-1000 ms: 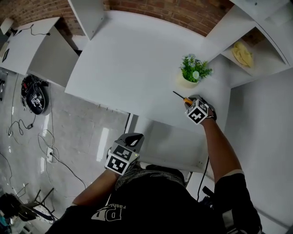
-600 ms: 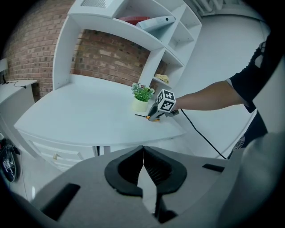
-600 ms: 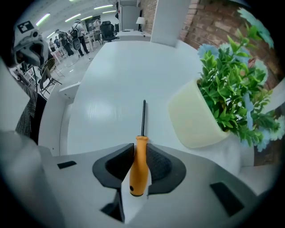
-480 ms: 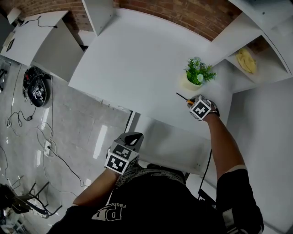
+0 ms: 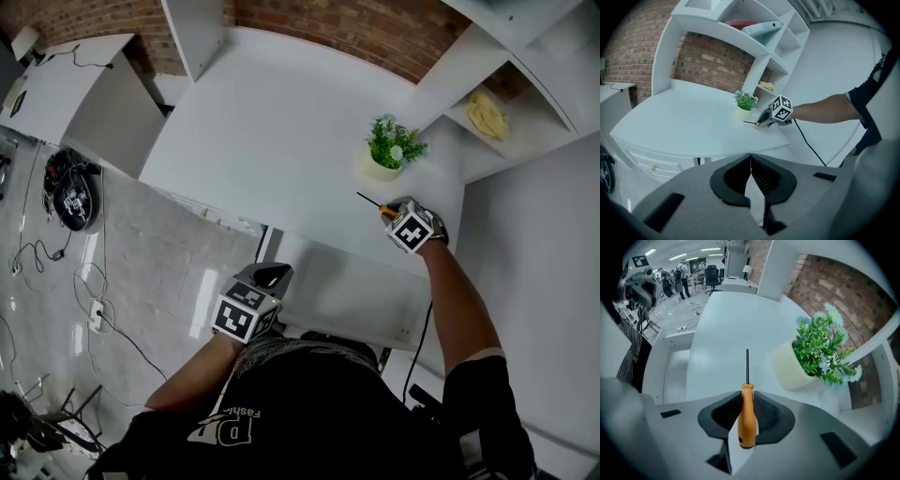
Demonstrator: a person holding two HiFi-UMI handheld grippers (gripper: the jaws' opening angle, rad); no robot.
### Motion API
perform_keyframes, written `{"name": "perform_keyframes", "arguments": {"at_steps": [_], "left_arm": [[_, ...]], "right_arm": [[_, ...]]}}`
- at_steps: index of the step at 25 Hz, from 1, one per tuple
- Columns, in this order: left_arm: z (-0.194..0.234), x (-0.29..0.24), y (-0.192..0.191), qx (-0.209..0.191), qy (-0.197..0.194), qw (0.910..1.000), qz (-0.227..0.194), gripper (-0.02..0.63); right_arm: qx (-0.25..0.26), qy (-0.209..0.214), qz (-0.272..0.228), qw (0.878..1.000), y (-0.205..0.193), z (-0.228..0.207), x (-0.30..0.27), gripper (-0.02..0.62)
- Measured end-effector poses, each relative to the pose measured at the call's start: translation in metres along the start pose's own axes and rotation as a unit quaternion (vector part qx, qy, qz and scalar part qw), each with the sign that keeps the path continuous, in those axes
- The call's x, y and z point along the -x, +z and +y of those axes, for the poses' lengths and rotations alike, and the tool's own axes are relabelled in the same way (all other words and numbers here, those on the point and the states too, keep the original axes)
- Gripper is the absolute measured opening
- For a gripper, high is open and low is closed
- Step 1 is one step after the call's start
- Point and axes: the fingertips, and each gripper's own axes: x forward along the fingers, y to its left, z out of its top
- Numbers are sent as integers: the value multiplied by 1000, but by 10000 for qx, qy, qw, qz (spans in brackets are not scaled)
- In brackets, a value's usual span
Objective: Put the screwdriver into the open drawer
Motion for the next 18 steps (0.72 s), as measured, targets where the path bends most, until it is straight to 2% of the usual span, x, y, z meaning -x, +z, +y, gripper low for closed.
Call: {"name": "perform_keyframes", "arguments": {"at_steps": [8,18], "left_arm": [[-9,-3,9,-233,-211,9995,-34,18],[-28,-14,22,-645,-456,9969,52,18]], "right_arm": [[-57,-180,-315,9993,-9,41,38,83],[-199,-139,-418,9988,-41,103,58,83]]}}
